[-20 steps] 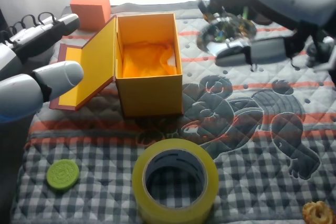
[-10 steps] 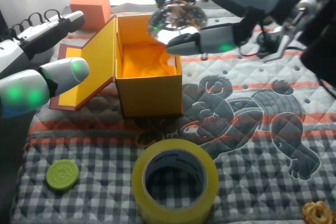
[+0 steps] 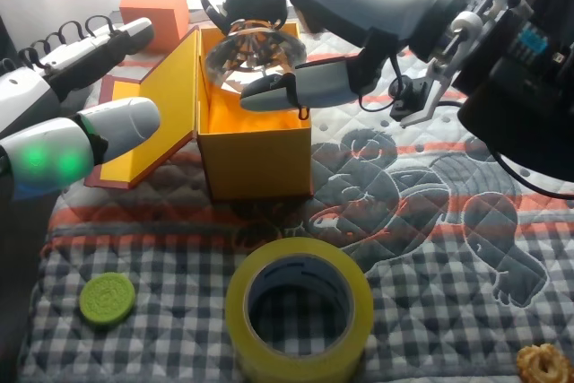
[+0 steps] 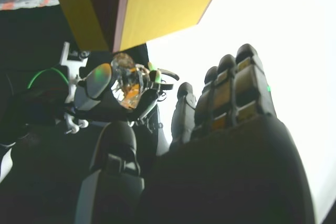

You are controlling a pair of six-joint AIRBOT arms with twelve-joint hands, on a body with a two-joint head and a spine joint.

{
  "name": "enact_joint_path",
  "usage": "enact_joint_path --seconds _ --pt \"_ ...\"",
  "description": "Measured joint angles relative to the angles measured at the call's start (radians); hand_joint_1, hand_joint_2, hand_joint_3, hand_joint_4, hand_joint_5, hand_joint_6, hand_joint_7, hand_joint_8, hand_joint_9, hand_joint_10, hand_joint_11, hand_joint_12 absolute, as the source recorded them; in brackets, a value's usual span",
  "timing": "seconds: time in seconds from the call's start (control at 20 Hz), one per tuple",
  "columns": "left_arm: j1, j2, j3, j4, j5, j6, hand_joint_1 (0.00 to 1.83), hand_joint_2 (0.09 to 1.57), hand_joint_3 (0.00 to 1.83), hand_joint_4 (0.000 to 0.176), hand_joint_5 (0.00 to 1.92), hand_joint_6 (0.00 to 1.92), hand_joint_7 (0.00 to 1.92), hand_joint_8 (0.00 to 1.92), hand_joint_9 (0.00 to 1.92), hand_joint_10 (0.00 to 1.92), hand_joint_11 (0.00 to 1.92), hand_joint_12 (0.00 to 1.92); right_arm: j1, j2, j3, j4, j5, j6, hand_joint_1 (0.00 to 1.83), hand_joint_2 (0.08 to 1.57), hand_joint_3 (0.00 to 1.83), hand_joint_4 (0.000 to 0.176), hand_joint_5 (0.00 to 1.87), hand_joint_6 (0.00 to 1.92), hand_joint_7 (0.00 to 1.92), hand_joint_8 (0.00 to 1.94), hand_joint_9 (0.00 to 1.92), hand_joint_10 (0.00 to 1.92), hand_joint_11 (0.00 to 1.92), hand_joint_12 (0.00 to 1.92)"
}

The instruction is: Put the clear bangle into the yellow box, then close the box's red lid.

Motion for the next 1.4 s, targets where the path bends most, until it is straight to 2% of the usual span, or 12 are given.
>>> enact_joint_path --seconds 0.05,0.1,0.15,0.2,0.35,0.6,0.75,0.9,1.05,1.15,1.25,1.4 --pt "0.000 0.000 0.000 0.000 0.000 0.000 0.00 1.25 0.00 0.176 0.07 0.00 0.00 0.00 0.00 0.00 0.00 0.00 -0.010 -0.002 0.002 0.016 0.001 -0.001 1.25 1.06 0.00 0.000 1.03 0.84 1.20 0.69 1.37 0.04 1.17 0.65" --pt "0.000 0.000 0.000 0.000 0.000 0.000 0.00 1.25 0.00 0.176 0.08 0.01 0.00 0.00 0.00 0.00 0.00 0.00 -0.021 -0.003 0.003 0.024 0.000 -0.001 1.23 1.14 0.00 0.000 1.03 0.74 0.93 1.27 1.09 0.82 0.65 1.70" --pt "0.000 0.000 0.000 -0.001 0.000 0.000 0.00 1.25 0.00 0.176 0.09 0.01 0.00 0.00 0.00 0.00 0.00 0.00 -0.032 -0.003 0.003 0.032 -0.004 -0.001 1.07 1.10 0.00 0.100 1.01 0.88 0.81 0.67 0.76 1.02 0.48 1.82" --pt "0.000 0.000 0.000 0.000 0.000 0.000 0.00 1.25 0.00 0.176 0.09 0.01 0.00 0.00 0.00 0.00 0.00 0.00 -0.043 -0.005 0.003 0.042 -0.008 0.000 0.91 1.06 0.00 0.000 0.87 0.38 0.86 0.27 0.76 0.58 0.47 1.40" --pt "0.000 -0.001 0.000 0.000 0.000 0.000 0.00 1.24 0.00 0.176 0.07 0.00 0.00 0.00 0.00 0.00 0.00 0.00 -0.047 -0.010 0.004 0.050 -0.003 0.006 0.71 1.02 0.00 0.000 0.80 0.00 0.84 0.00 0.84 0.05 0.46 1.19" --pt "-0.005 -0.013 0.004 -0.001 0.006 0.000 0.00 1.26 0.01 0.176 0.10 0.01 0.00 0.00 0.00 0.00 0.00 0.00 -0.047 -0.020 0.003 0.049 0.035 0.010 0.57 1.03 0.00 0.000 0.58 0.00 0.53 0.00 0.57 0.00 0.27 1.03" --pt "-0.005 -0.013 0.004 -0.001 0.007 0.000 0.00 1.26 0.00 0.176 0.09 0.01 0.00 0.00 0.00 0.00 0.00 0.00 -0.047 -0.013 0.004 0.049 0.031 0.010 0.29 1.01 0.00 0.027 0.23 0.00 0.33 0.00 0.44 0.00 0.05 1.36" --pt "-0.005 -0.013 0.004 -0.002 0.006 0.000 0.00 1.26 0.00 0.176 0.08 0.00 0.00 0.00 0.00 0.00 0.00 0.00 -0.058 0.029 -0.010 0.048 0.032 0.010 0.14 0.96 0.00 0.085 0.09 0.00 0.25 0.01 0.30 0.01 0.00 1.10" --pt "-0.002 -0.001 -0.015 -0.011 -0.003 -0.001 0.00 1.26 0.00 0.176 0.10 0.01 0.00 0.00 0.00 0.00 0.00 0.00 -0.098 0.122 -0.051 0.047 0.059 0.010 0.06 1.00 0.00 0.104 0.08 0.00 0.18 0.00 0.27 0.00 0.00 1.12" --pt "0.025 0.035 -0.048 0.003 -0.037 -0.002 0.00 1.27 0.00 0.176 0.11 0.01 0.01 0.00 0.02 0.01 0.00 0.00 -0.139 0.193 -0.080 0.061 0.110 0.010 0.07 1.02 0.00 0.091 0.11 0.00 0.14 0.00 0.18 0.00 0.00 0.92" --pt "0.076 0.091 -0.090 0.000 -0.087 -0.003 0.00 1.28 0.01 0.176 0.12 0.01 0.01 0.00 0.02 0.01 0.00 0.00 -0.188 0.260 -0.116 0.072 0.178 0.010 0.09 1.02 0.00 0.118 0.14 0.00 0.13 0.01 0.03 0.02 0.00 0.07" --pt "0.153 0.166 -0.143 -0.001 -0.145 -0.003 0.00 1.29 0.00 0.176 0.16 0.01 0.07 0.01 0.06 0.01 0.00 0.00 -0.282 0.334 -0.168 0.099 0.271 0.010 0.09 1.03 0.00 0.123 0.11 0.00 0.18 0.01 0.10 0.01 0.00 0.00"
